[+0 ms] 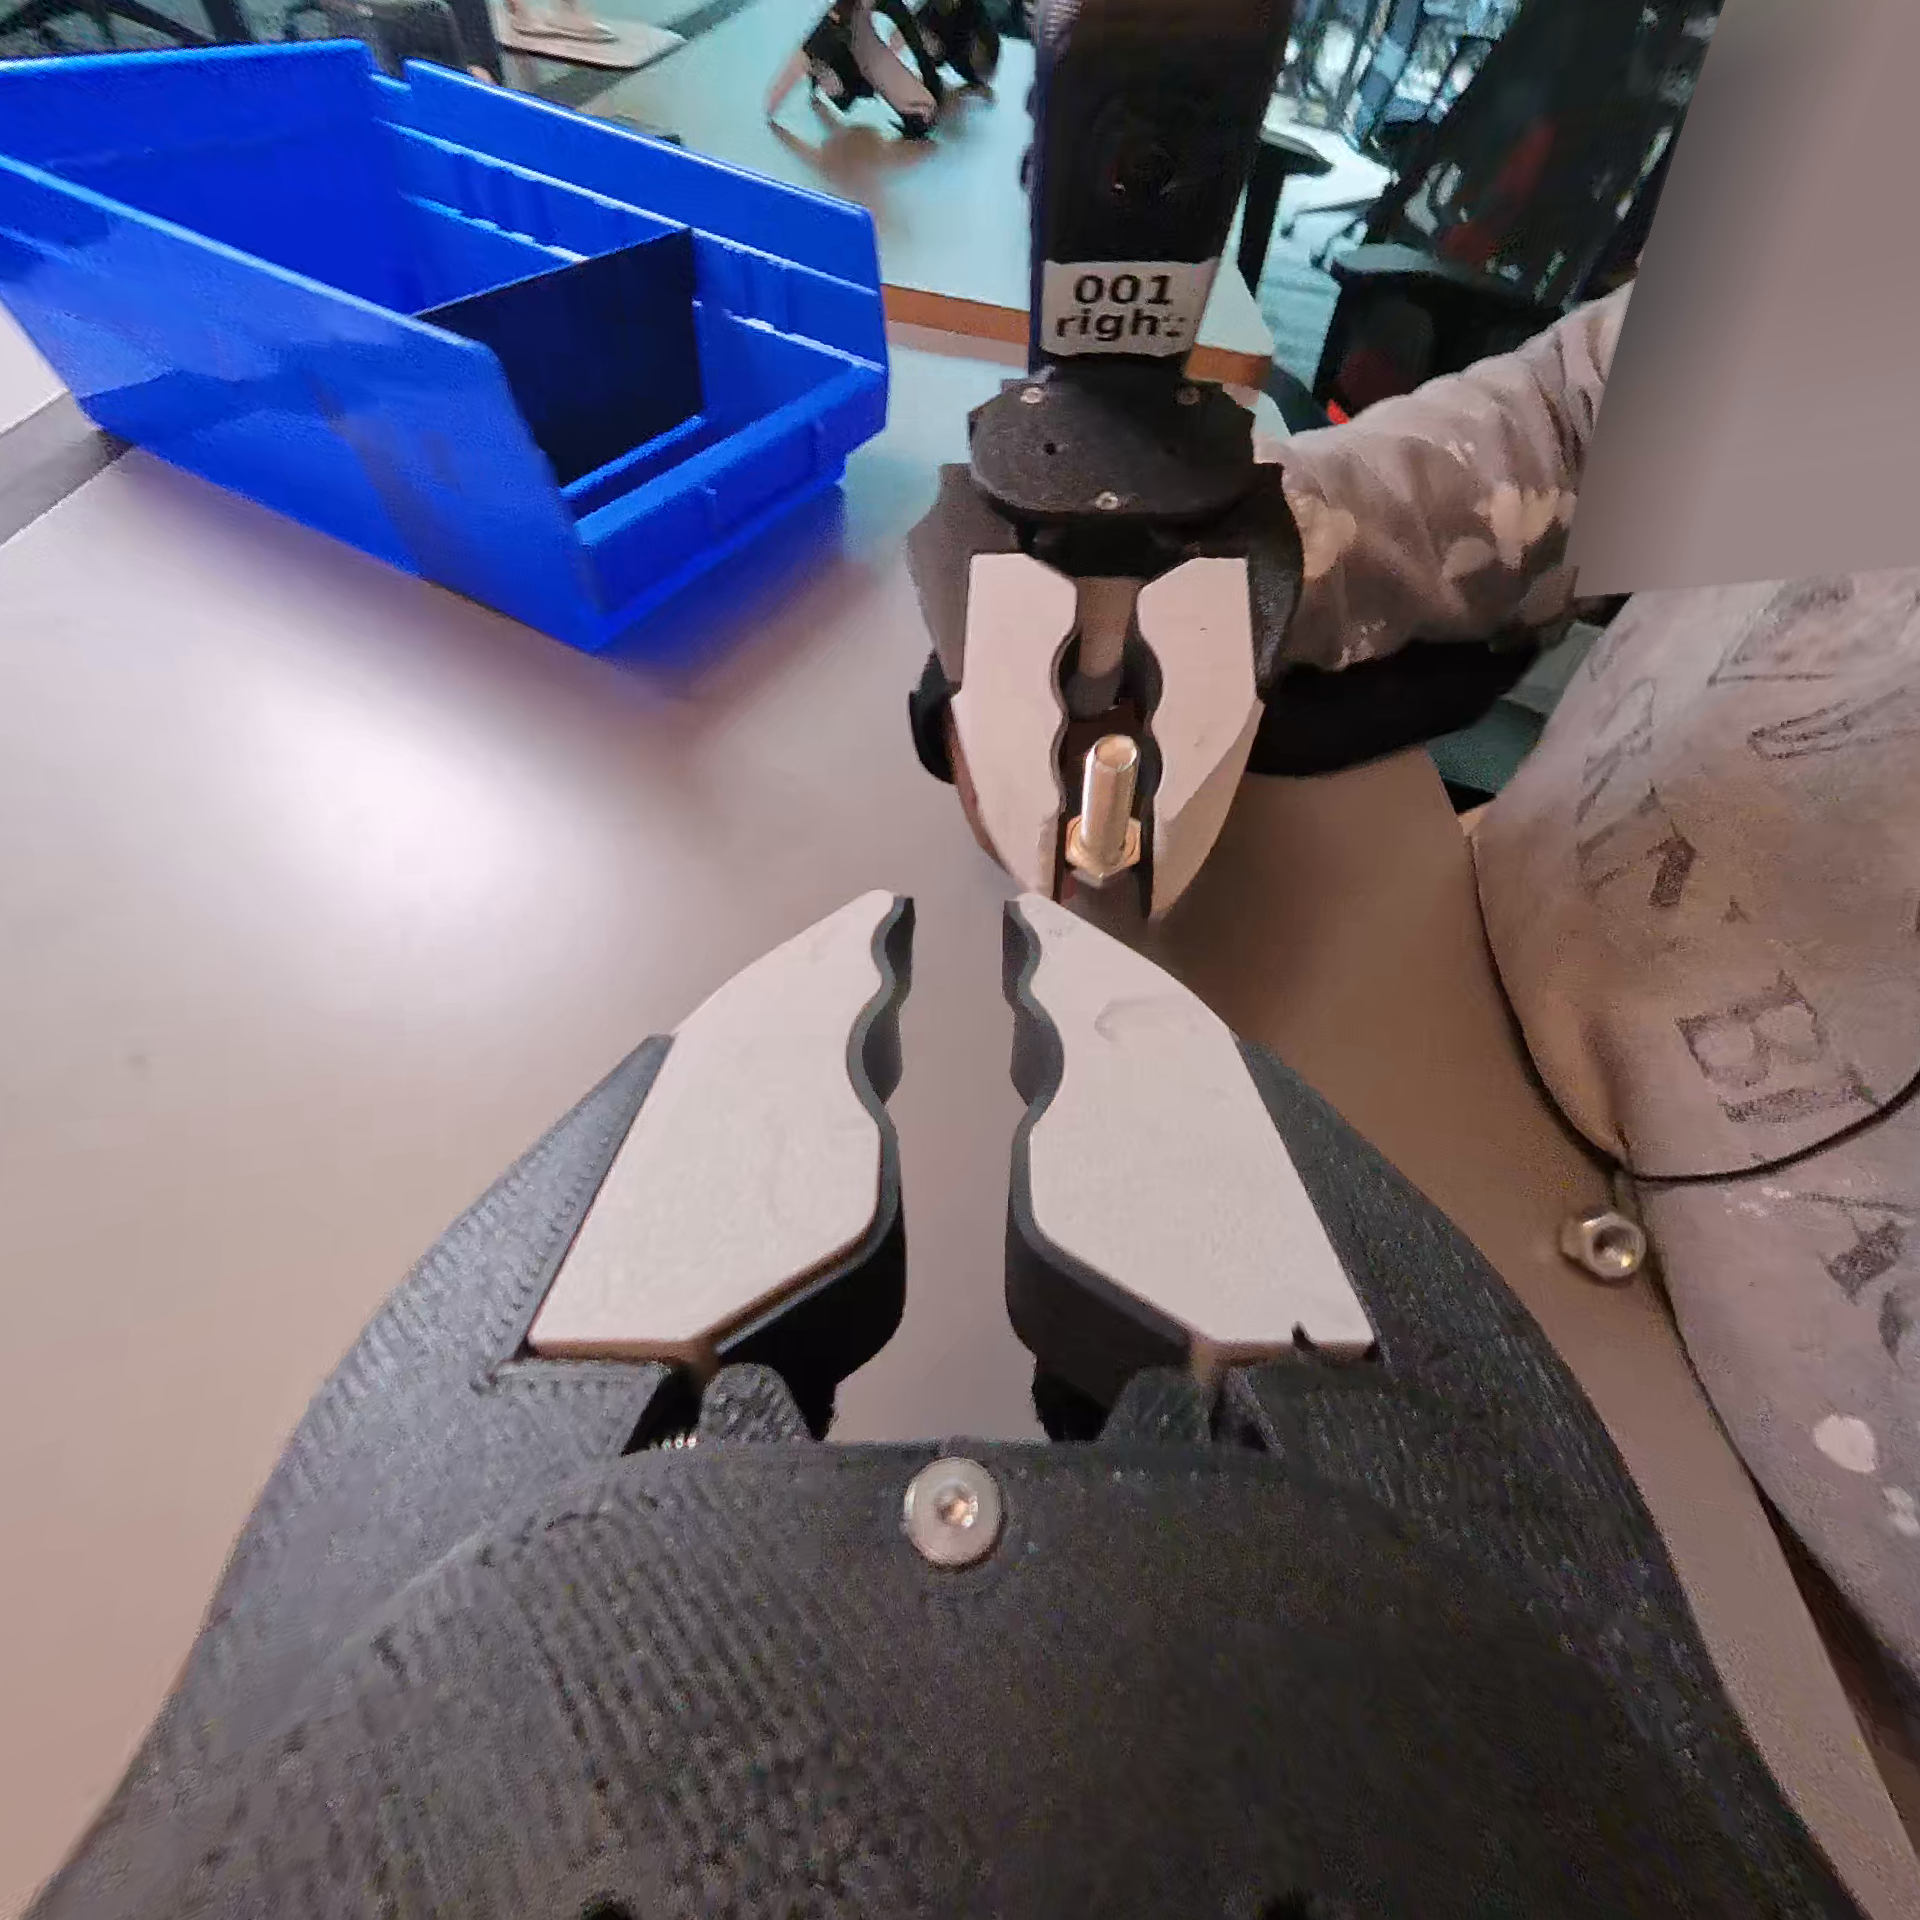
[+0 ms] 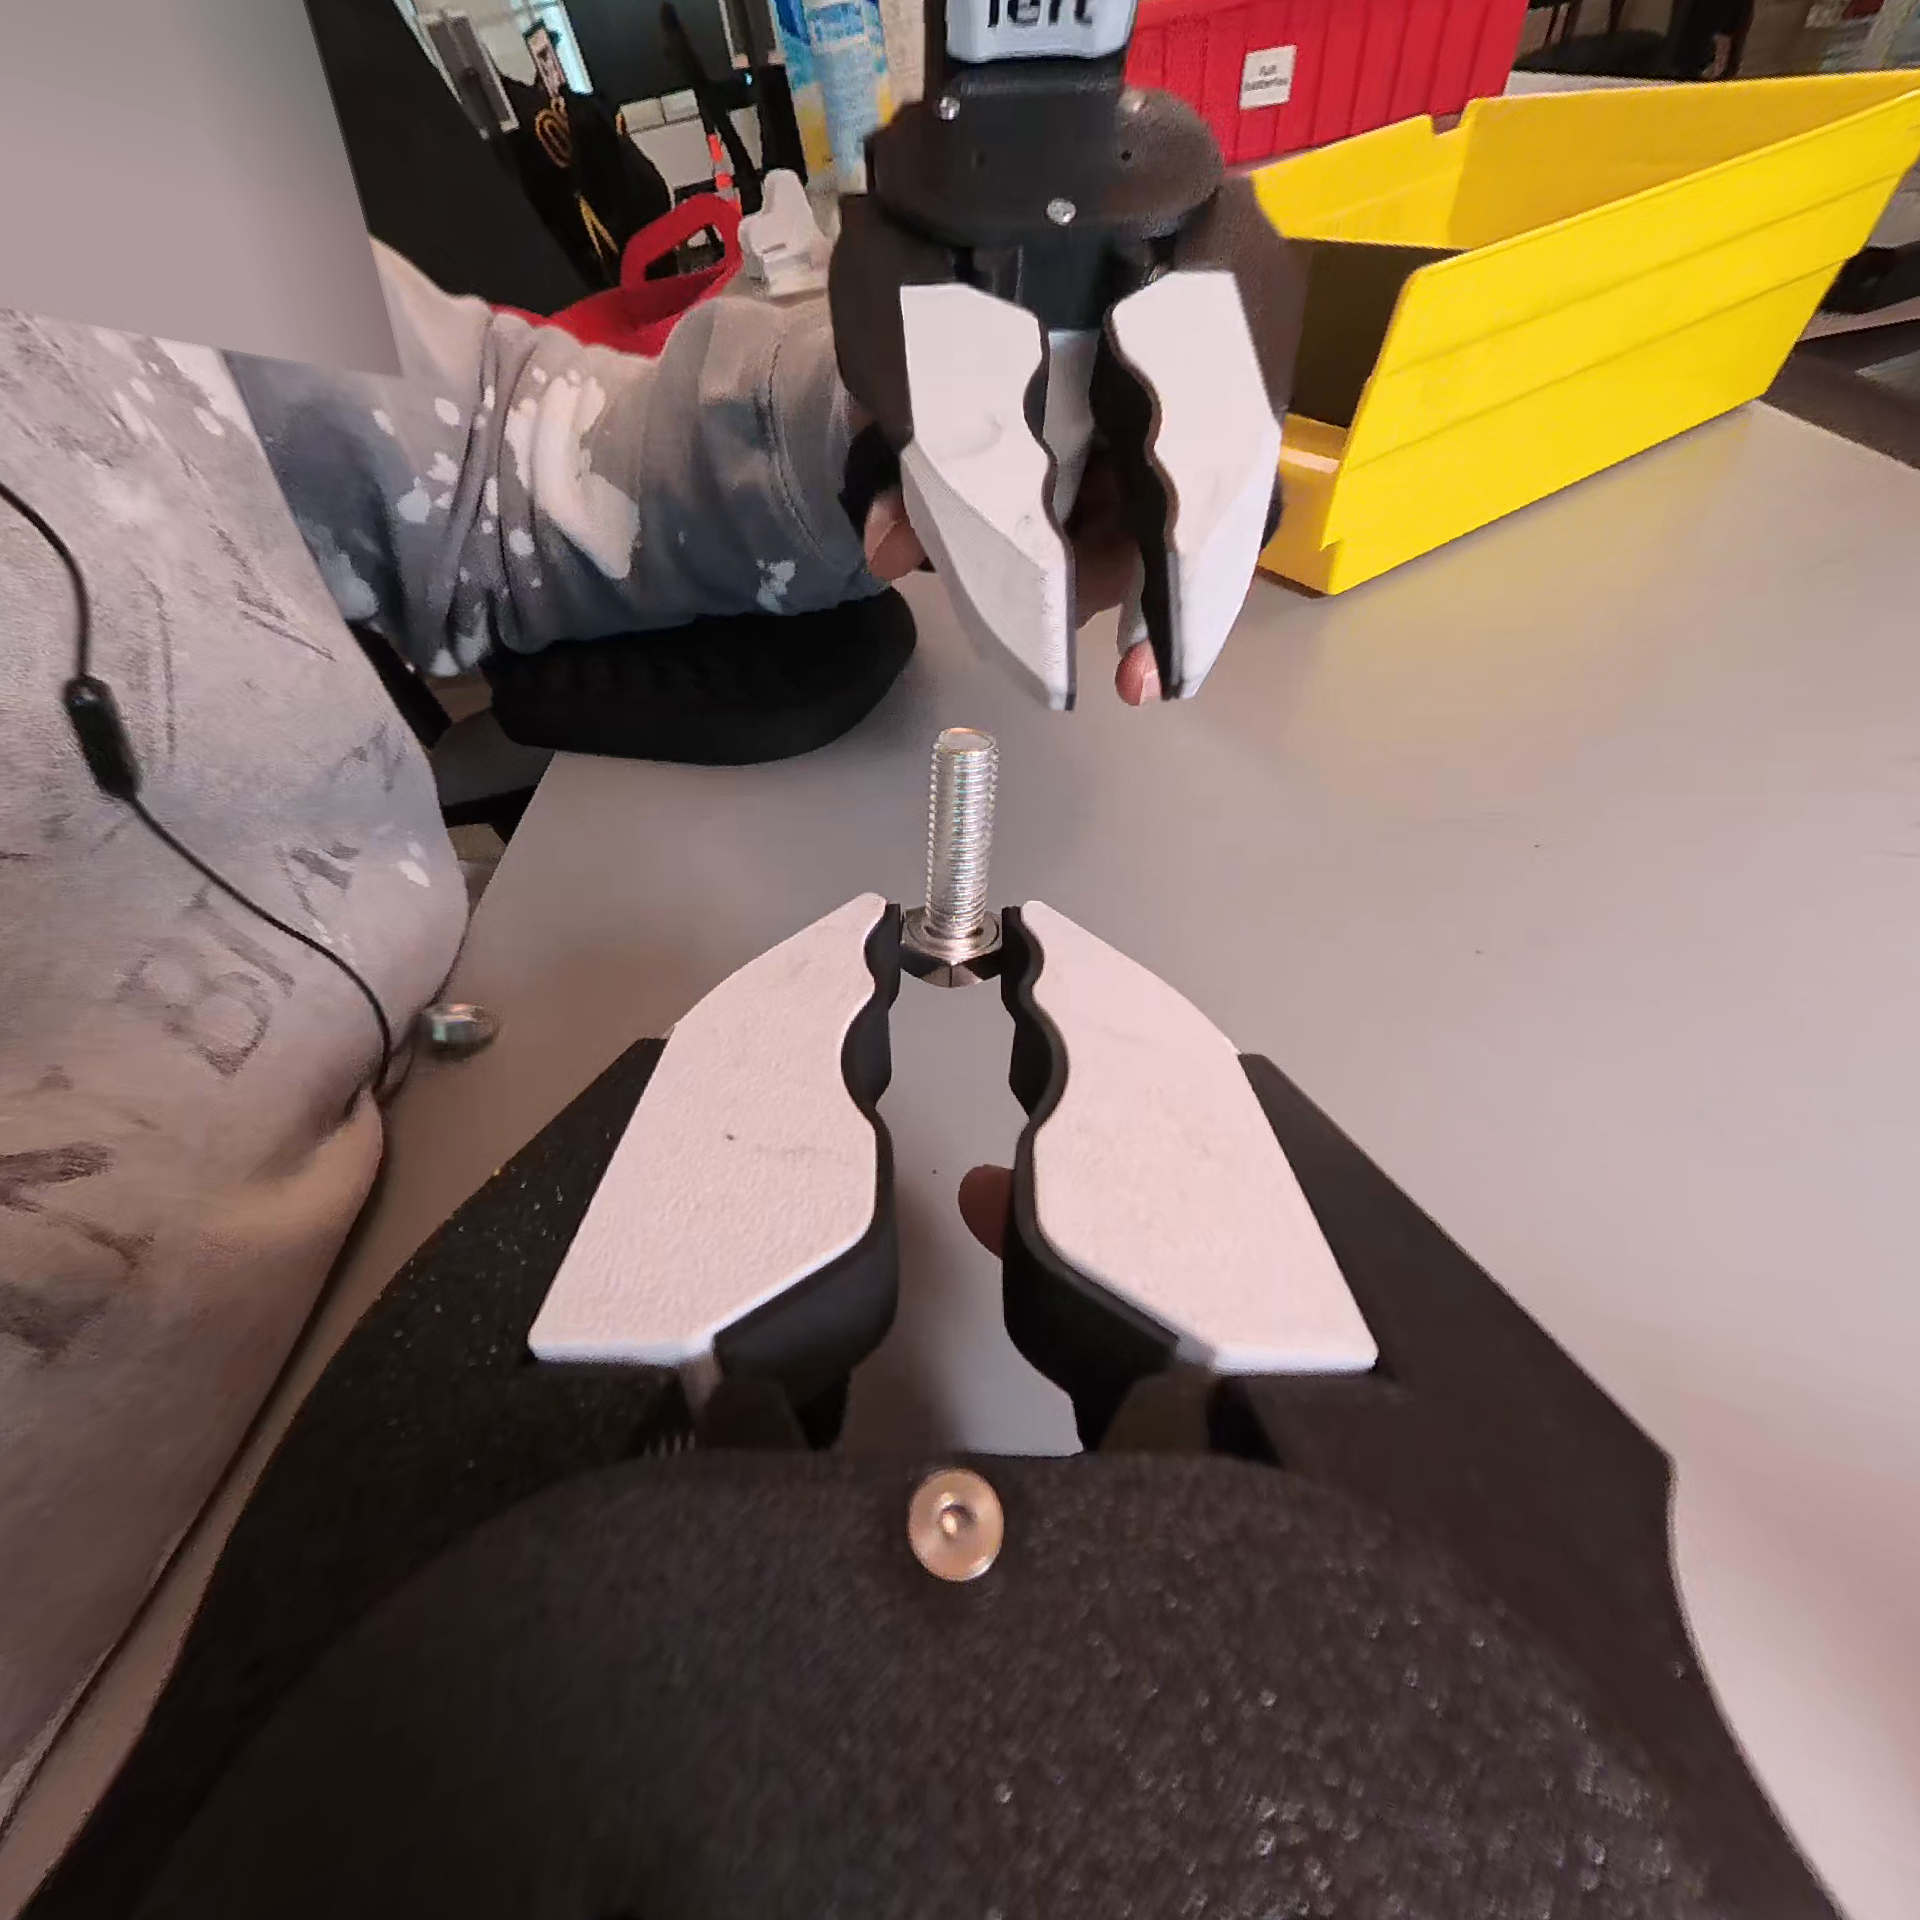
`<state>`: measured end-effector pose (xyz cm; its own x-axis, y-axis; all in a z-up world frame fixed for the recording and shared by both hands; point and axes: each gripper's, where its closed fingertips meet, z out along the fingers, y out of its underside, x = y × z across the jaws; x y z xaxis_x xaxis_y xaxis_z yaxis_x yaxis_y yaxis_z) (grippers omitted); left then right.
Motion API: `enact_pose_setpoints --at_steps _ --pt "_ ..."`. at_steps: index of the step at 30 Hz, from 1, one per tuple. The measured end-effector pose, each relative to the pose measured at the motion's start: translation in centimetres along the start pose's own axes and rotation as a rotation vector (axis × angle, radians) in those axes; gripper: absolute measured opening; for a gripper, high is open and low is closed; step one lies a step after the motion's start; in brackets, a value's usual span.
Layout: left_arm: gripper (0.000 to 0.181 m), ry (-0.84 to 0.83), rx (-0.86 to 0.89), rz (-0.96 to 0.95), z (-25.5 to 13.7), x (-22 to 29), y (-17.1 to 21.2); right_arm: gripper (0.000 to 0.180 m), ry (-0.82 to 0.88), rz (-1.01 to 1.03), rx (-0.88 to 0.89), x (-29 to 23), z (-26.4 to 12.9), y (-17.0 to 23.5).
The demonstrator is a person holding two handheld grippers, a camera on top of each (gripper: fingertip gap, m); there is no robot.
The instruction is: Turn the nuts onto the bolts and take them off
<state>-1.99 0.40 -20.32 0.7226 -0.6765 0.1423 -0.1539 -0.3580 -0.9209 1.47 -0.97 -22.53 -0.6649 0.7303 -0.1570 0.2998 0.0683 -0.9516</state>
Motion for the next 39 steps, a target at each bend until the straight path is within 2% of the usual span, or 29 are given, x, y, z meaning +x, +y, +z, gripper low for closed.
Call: enact_pose_setpoints --at_steps 5,8,12,18,25,29,39 --pt "0.016 -0.033 0.055 -0.047 -1.2 -1.5 0.1 0.018 -0.008 0.056 0.021 0.5 -0.2 -0.2" --pt "0.016 0.004 0.041 -0.028 -1.6 -1.0 0.3 0.018 -0.012 0.079 0.033 0.7 -0.3 -0.3" --pt "0.018 0.167 -0.048 0.012 -1.7 3.0 1.8 0.018 0.003 0.094 0.058 1.1 -0.5 -0.6" --pt "0.023 0.225 -0.247 0.001 -1.5 8.2 7.0 0.018 0.052 0.09 0.101 1.8 -1.0 -1.1" --pt "0.024 0.197 -0.412 0.114 -0.6 12.2 9.4 0.018 0.107 0.105 0.131 2.7 -1.4 -1.3" --pt "0.027 0.155 -0.502 0.139 0.2 12.3 10.9 0.018 0.133 0.116 0.147 3.1 -1.7 -1.4" --pt "0.022 0.034 -0.521 0.108 2.5 11.2 10.5 0.018 0.168 0.103 0.134 3.4 -1.8 -1.3"
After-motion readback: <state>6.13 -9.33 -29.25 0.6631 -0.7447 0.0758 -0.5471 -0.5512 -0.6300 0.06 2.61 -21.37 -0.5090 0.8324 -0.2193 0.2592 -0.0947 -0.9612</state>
